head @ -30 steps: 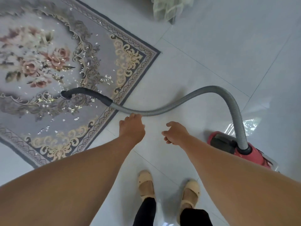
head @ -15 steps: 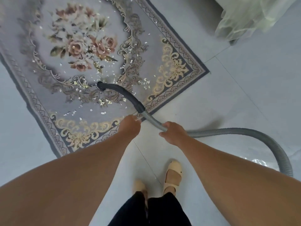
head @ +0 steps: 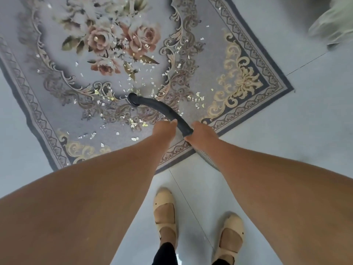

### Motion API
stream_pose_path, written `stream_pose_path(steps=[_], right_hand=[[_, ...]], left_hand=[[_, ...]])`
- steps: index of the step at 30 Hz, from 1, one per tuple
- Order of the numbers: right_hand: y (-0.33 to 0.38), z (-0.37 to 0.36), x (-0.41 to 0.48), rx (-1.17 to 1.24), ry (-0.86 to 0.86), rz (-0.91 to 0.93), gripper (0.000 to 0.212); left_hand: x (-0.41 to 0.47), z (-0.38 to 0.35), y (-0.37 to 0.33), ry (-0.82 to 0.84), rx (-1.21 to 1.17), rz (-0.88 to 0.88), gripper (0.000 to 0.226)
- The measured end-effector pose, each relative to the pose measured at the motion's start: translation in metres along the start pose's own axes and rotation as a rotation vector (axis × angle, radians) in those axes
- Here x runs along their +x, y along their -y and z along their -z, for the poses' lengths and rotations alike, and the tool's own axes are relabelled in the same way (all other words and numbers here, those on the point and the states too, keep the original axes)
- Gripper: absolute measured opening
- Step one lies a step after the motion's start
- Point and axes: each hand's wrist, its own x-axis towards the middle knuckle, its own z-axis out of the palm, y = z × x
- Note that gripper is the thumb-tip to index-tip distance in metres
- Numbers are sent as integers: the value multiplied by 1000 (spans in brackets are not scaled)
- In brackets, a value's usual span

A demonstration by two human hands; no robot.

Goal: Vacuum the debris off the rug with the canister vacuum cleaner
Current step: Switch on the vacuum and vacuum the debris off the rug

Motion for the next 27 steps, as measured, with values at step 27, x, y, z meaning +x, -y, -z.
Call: stream_pose_path(steps=[27], right_hand=[[11, -21, -2, 130, 161, 146, 49]], left_hand=[[12, 19, 14, -42, -289, 122, 45]])
